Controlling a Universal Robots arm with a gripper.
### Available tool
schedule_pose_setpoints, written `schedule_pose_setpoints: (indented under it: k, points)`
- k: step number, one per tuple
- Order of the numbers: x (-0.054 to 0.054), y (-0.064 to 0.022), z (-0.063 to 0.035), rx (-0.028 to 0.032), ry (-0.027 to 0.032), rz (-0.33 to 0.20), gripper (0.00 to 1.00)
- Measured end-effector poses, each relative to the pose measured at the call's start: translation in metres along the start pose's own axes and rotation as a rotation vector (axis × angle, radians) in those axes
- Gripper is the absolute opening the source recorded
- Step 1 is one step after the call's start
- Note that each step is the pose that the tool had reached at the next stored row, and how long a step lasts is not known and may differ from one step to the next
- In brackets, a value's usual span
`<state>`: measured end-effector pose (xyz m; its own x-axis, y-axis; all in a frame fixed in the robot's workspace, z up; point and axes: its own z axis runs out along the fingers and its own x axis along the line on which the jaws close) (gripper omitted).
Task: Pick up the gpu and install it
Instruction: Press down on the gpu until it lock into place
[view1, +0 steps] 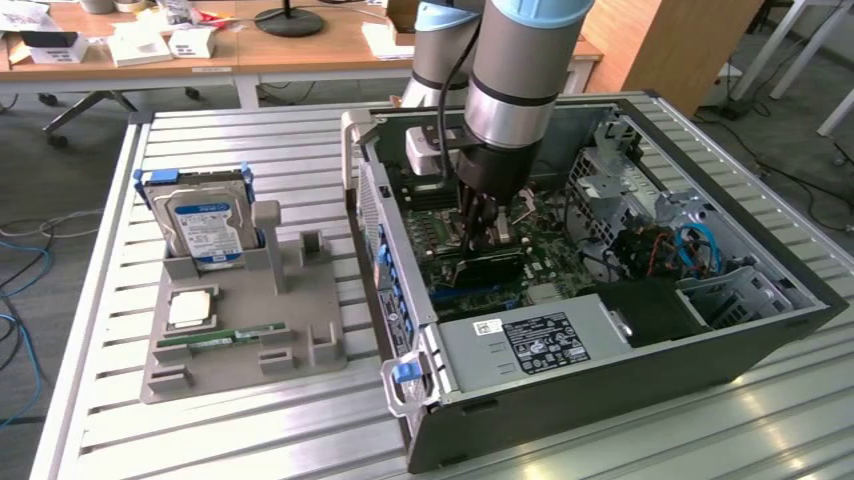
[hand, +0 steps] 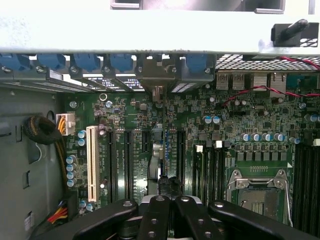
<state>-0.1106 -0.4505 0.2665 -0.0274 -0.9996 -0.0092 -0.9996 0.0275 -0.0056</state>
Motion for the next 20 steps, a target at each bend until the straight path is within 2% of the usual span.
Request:
schedule_pose_setpoints:
  k: [20]
  points:
    - [0.0000,0.0002,0.0017,0.0001,-0.0003,0.000,0.11]
